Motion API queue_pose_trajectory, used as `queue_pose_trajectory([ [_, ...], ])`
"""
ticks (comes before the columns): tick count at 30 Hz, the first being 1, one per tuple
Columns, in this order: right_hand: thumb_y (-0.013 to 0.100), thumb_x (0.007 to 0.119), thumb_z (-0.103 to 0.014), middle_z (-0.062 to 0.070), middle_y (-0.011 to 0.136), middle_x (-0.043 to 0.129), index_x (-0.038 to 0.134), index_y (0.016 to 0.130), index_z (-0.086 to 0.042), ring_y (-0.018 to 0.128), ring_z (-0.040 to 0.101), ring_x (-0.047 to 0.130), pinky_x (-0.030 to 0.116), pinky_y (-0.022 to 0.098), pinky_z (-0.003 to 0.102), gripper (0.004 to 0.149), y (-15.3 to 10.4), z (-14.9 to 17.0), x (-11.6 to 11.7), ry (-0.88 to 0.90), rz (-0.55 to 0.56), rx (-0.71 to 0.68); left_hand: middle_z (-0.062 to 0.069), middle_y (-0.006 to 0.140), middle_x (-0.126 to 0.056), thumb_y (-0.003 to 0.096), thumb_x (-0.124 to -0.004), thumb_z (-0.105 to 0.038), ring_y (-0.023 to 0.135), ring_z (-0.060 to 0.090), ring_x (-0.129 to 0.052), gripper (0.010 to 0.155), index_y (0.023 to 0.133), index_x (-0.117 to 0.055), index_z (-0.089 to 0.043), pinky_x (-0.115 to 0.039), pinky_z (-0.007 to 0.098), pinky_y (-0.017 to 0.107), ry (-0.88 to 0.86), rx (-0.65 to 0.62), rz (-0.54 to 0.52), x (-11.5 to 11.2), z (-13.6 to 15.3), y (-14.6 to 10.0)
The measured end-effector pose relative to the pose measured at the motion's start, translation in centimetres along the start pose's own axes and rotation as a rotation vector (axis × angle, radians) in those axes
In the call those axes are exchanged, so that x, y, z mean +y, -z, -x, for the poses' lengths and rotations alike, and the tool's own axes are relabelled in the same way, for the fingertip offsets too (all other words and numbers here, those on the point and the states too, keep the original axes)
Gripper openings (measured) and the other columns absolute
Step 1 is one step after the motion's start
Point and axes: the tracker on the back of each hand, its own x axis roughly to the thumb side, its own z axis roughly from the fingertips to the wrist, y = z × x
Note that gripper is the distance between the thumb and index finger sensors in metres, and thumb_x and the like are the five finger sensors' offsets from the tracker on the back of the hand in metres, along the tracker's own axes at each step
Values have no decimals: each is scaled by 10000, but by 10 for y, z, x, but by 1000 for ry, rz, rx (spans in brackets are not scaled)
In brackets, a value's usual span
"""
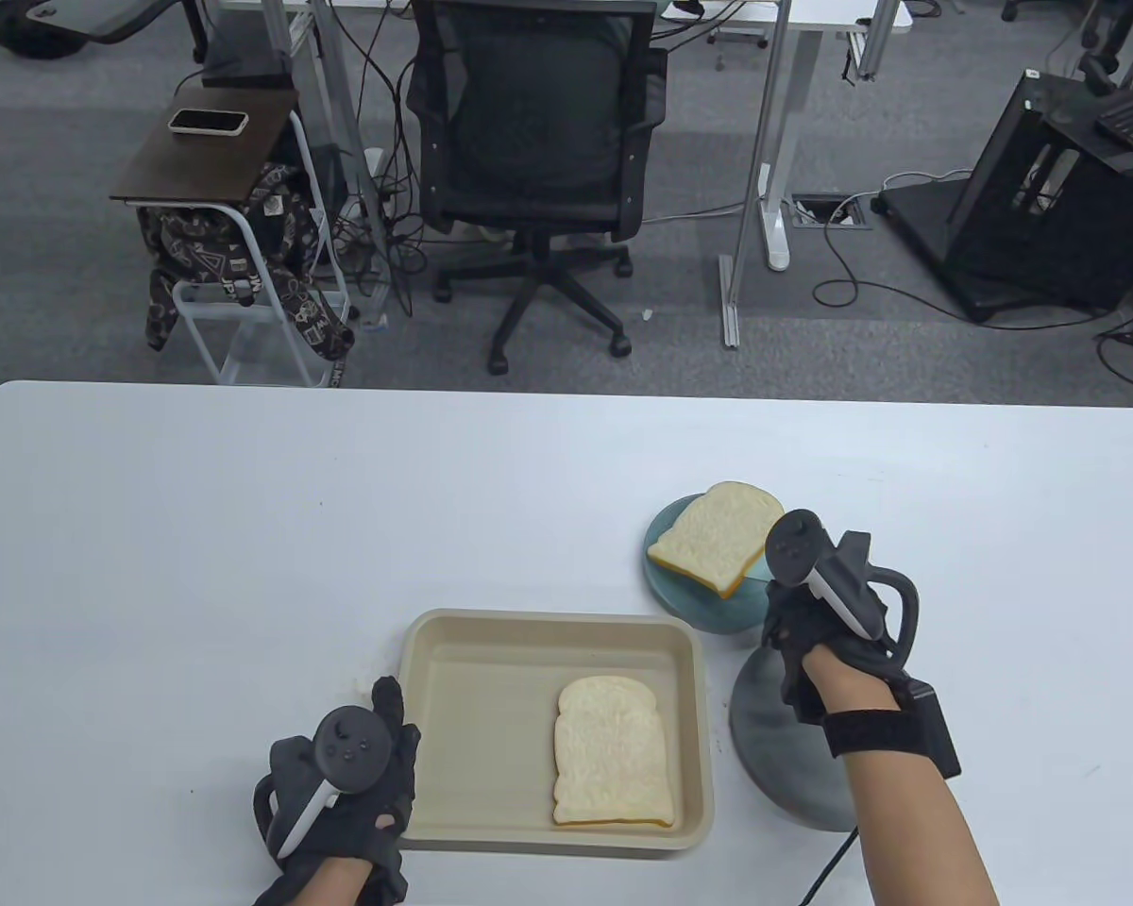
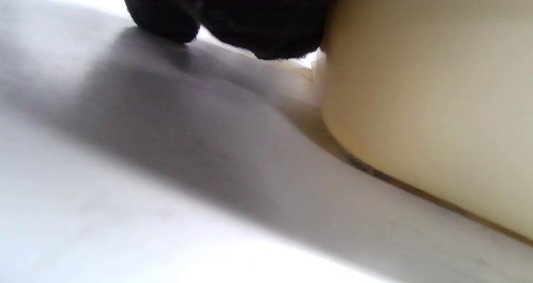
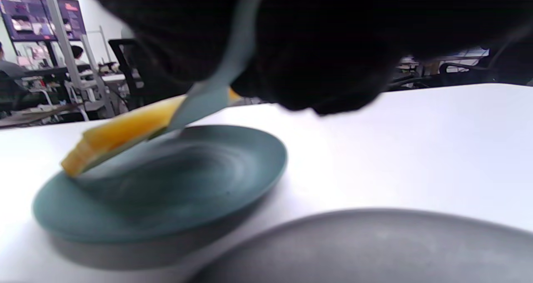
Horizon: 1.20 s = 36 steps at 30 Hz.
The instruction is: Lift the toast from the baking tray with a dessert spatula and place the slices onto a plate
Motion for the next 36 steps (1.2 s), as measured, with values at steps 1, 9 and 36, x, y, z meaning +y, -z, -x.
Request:
queue_pose_trajectory([
  [1, 396, 832, -304, 230, 659, 935, 864, 805, -50, 204, 275, 1025, 937, 23, 362, 482, 2, -2, 0, -33, -21, 7, -14, 647, -913, 591, -626, -425, 227, 120, -959, 617, 1115, -442, -156, -714, 539, 679, 0, 0, 0, 0, 0, 0],
  [9, 389, 844, -309, 224, 670, 941, 874, 806, -56, 229, 293, 1034, 944, 51, 385, 488, 16, -27, -21, -252, -119, 33, -13, 646, -914, 591, -626, -427, 228, 121, -959, 618, 1114, -440, -158, -709, 538, 681, -5, 2, 5, 0, 0, 0],
  [36, 390, 856, -302, 226, 681, 936, 874, 812, -65, 251, 311, 1027, 938, 81, 401, 484, -108, -41, -94, -583, -76, -219, -15, 646, -913, 592, -624, -429, 232, 123, -959, 620, 1116, -435, -159, -703, 535, 685, -10, 6, 10, 0, 1, 1],
])
